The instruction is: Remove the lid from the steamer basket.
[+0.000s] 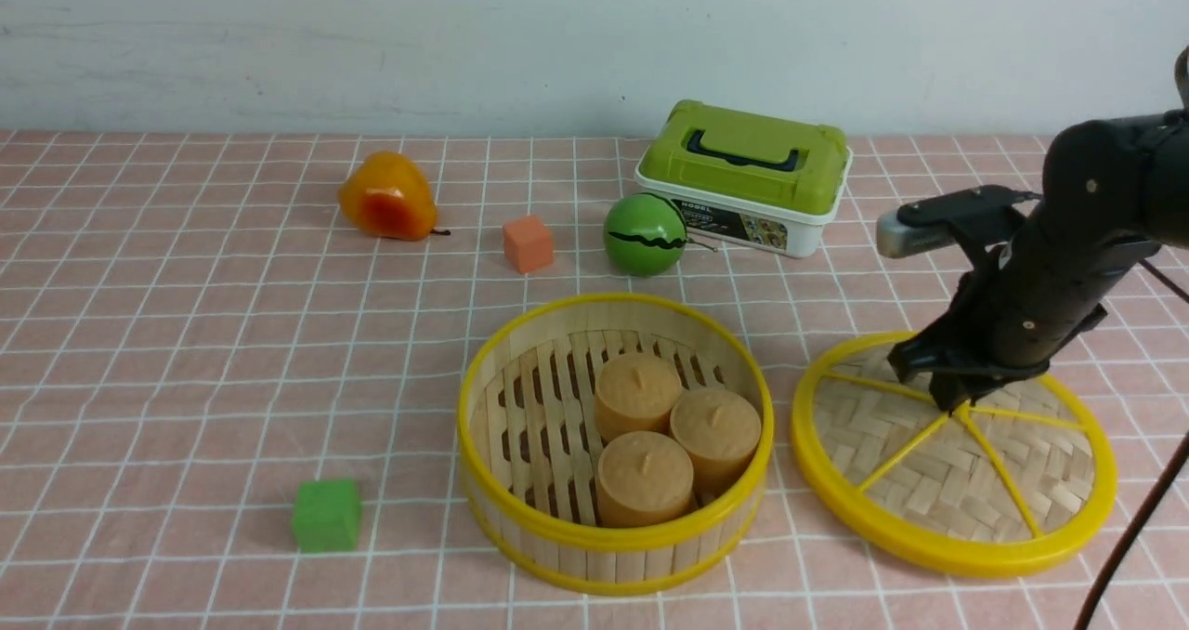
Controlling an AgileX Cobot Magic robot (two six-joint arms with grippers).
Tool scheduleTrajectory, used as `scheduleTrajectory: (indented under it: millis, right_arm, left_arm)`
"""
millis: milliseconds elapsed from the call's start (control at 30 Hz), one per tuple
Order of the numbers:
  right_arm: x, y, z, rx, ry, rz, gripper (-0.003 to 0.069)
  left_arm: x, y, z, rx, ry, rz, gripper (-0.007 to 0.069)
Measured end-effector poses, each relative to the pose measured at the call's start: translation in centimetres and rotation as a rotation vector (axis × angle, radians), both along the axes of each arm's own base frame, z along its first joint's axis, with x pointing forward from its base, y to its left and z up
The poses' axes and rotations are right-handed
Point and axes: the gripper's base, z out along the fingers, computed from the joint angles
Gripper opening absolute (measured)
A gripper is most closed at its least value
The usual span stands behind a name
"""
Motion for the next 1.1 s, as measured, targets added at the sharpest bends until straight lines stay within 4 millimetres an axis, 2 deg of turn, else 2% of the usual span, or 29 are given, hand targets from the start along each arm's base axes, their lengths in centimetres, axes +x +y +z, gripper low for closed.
scheduleTrajectory:
  millis: [100,200,267,333,400,467,500,533,567,600,633,667,700,733,800,867,900,933,967,1033,1100]
  right_arm:
    - [0.2,0.1,-0.4,0.008,0.002,-0.005,0.0109]
    - [0.2,0.1,-0.4,0.009,0.002,-0.005,0.0167]
    - [0.1,0.1,-0.2,0.009,0.004,-0.005,0.0248]
    - [-0.4,0.0,0.6,0.01,0.007,-0.003,0.0318]
    - [-1.1,-0.1,2.4,0.013,-0.008,0.004,0.037]
    - [-2.0,-0.2,4.5,0.015,-0.044,0.016,0.0391]
    - [-2.9,-0.3,6.4,0.019,-0.083,0.023,0.0394]
    - [-3.0,-0.3,6.8,0.02,-0.093,0.024,0.0394]
    - [-4.6,-0.6,9.9,0.029,-0.177,0.03,0.0386]
    - [-4.6,-0.6,9.9,0.029,-0.176,0.031,0.0383]
    - [-6.8,-0.9,13.2,0.044,-0.273,0.031,0.0357]
    - [-7.9,-1.0,14.4,0.052,-0.308,0.03,0.0334]
    - [-8.1,-1.0,14.7,0.056,-0.317,0.03,0.0323]
    - [-10.4,-1.3,16.7,0.081,-0.384,0.029,0.028]
    - [-13.4,-1.6,18.5,0.11,-0.457,0.035,0.0209]
    - [-16.7,-2.0,19.4,0.124,-0.534,0.048,0.0129]
    - [-16.9,-2.0,19.5,0.125,-0.543,0.05,0.0114]
    - [-18.3,-2.2,19.5,0.127,-0.573,0.052,0.0087]
    - [-19.1,-2.3,19.5,0.128,-0.594,0.053,0.0061]
    - [-22.1,-2.8,18.9,0.136,-0.664,0.049,0.0]
    - [-23.2,-3.0,18.5,0.139,-0.693,0.047,-0.0015]
  left_arm:
    - [0.0,0.0,0.0,0.0,0.0,0.0,0.0239]
    - [0.0,0.0,0.0,0.0,0.0,0.0,0.0239]
    - [0.0,0.0,0.0,0.0,0.0,0.0,0.0239]
    - [0.0,0.0,0.0,0.0,0.0,0.0,0.0239]
    - [0.0,0.0,0.0,0.0,0.0,0.0,0.0239]
    - [0.0,0.0,0.0,0.0,0.0,0.0,0.0239]
    - [0.0,0.0,0.0,0.0,0.0,0.0,0.0239]
    - [0.0,0.0,0.0,0.0,0.0,0.0,0.0239]
    - [0.0,0.0,0.0,0.0,0.0,0.0,0.0239]
    - [0.0,0.0,0.0,0.0,0.0,0.0,0.0239]
    - [0.0,0.0,0.0,0.0,0.0,0.0,0.0239]
    - [0.0,0.0,0.0,0.0,0.0,0.0,0.0239]
    - [0.0,0.0,0.0,0.0,0.0,0.0,0.0239]
    - [0.0,0.0,0.0,0.0,0.0,0.0,0.0239]
    - [0.0,0.0,0.0,0.0,0.0,0.0,0.0239]
    - [0.0,0.0,0.0,0.0,0.0,0.0,0.0239]
    - [0.0,0.0,0.0,0.0,0.0,0.0,0.0239]
    - [0.0,0.0,0.0,0.0,0.0,0.0,0.0239]
    - [0.0,0.0,0.0,0.0,0.0,0.0,0.0239]
    - [0.0,0.0,0.0,0.0,0.0,0.0,0.0239]
    - [0.0,0.0,0.0,0.0,0.0,0.0,0.0239]
